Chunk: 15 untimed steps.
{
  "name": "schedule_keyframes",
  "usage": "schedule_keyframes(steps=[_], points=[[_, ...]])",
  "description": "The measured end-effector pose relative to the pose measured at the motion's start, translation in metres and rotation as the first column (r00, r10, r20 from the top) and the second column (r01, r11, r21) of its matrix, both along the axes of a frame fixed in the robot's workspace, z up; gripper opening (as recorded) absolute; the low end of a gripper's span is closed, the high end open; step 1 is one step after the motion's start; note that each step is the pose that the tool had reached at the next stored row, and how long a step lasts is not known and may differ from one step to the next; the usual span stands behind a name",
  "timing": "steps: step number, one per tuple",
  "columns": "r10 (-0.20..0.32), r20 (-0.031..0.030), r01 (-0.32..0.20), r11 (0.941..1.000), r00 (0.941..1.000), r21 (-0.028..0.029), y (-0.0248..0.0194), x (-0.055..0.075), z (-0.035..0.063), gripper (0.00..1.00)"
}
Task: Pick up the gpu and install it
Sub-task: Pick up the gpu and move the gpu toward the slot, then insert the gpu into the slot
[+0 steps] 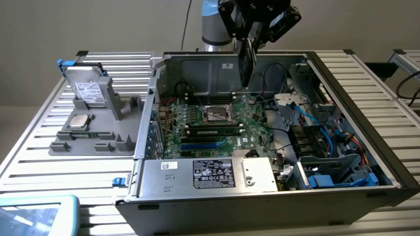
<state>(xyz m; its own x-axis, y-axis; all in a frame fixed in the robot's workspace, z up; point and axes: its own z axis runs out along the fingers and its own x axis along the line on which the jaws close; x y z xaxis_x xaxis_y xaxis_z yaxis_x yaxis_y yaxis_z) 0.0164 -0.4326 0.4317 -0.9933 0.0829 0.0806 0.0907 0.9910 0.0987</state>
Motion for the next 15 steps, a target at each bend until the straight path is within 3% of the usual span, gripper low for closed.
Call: schedule_keyframes(steps=[4,11,15], points=[[0.007,0.0021,-0.007,1.0,1.0,0.004,0.0021,0.0002,-0.0006,0.27],[0.008,0.0021,-0.008,1.0,1.0,0.0051,0.0022,0.0002,-0.0006,0.27],[0.049,0.0026,-0.049,0.9984,0.9988,0.0278,0.0021,0.0002,-0.0006,0.27]])
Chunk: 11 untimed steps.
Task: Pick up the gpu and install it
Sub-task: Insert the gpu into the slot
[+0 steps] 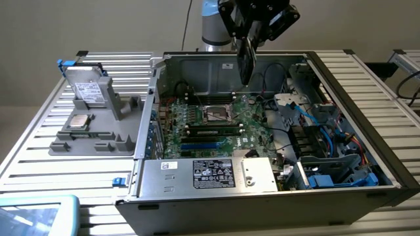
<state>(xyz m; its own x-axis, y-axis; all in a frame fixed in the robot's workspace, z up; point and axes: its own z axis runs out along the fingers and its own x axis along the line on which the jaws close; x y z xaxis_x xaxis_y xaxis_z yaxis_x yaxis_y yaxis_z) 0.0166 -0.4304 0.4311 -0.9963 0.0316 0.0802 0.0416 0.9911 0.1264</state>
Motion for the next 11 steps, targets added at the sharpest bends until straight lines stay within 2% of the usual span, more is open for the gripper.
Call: schedule_keyframes(steps=[4,6,7,9,11], points=[[0.067,0.0007,-0.067,0.9977,0.9978,0.0154,0.0,0.0,-0.0001,0.27],[0.093,0.0042,-0.093,0.9953,0.9957,0.0268,0.0,-0.0001,-0.0003,0.27],[0.103,0.0078,-0.103,0.9942,0.9947,0.032,0.0,0.0,-0.0003,0.27],[0.129,0.0162,-0.129,0.9911,0.9916,0.0332,0.0,0.0,-0.0003,0.27],[0.165,0.022,-0.166,0.9856,0.986,0.0329,0.0,0.0001,-0.0003,0.27]])
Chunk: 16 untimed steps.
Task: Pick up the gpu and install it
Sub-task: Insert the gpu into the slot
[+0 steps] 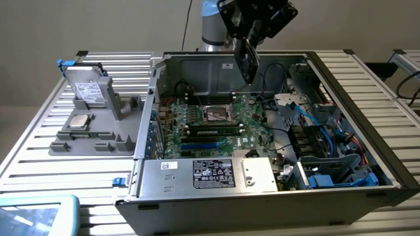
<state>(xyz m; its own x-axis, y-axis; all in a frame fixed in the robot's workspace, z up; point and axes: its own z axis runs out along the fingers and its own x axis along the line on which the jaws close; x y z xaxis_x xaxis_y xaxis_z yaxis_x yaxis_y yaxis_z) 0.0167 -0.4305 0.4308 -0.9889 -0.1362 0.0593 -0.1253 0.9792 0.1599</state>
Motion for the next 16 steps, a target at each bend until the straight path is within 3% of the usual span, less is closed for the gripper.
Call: schedule_keyframes(steps=[4,8,12,16], points=[[0.072,0.0036,-0.072,0.9974,0.9974,-0.0001,0.0,-0.0001,0.0,0.27],[0.145,0.0046,-0.145,0.9895,0.9895,-0.0004,0.0,-0.0001,0.0001,0.27],[0.216,0.0054,-0.216,0.9765,0.9765,-0.0005,0.0,-0.0001,0.0,0.27],[0.287,0.0061,-0.287,0.958,0.958,-0.0006,0.0,-0.0001,0.0,0.27]])
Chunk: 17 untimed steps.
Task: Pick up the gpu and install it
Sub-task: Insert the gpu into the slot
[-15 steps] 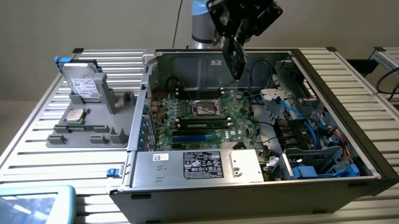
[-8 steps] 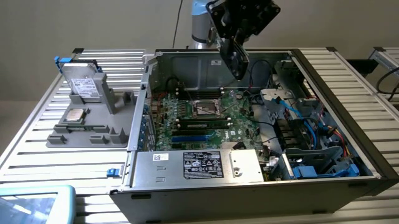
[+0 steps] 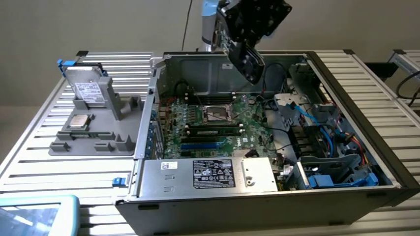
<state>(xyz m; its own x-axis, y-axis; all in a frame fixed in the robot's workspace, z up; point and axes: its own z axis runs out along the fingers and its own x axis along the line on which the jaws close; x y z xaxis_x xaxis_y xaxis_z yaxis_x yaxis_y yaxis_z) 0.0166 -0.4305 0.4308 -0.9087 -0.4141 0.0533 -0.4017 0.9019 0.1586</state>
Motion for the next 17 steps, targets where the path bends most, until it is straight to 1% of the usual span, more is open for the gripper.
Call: schedule_keyframes(steps=[2,5,7,9,11,13,15,17], points=[[0.036,0.0003,-0.036,0.9994,0.9994,-0.0001,0.0,0.0,0.0,0.27],[0.09,0.0008,-0.09,0.9959,0.9959,-0.0001,0.0,0.0,0.0,0.27],[0.126,0.0011,-0.126,0.992,0.992,-0.0001,0.0,0.0,0.0,0.27],[0.163,0.0015,-0.163,0.9866,0.9866,-0.0002,0.0,0.0,0.0,0.27],[0.199,0.0019,-0.199,0.9801,0.9801,-0.0001,0.0,0.0,0.0,0.27],[0.234,0.0022,-0.234,0.9722,0.9722,-0.0004,0.0,0.0,0.0,0.27],[0.269,0.0028,-0.269,0.9631,0.9631,-0.0005,0.0,0.0,0.0,0.27],[0.304,0.0033,-0.304,0.9528,0.9528,-0.0006,0.0,0.0,-0.0001,0.27]])
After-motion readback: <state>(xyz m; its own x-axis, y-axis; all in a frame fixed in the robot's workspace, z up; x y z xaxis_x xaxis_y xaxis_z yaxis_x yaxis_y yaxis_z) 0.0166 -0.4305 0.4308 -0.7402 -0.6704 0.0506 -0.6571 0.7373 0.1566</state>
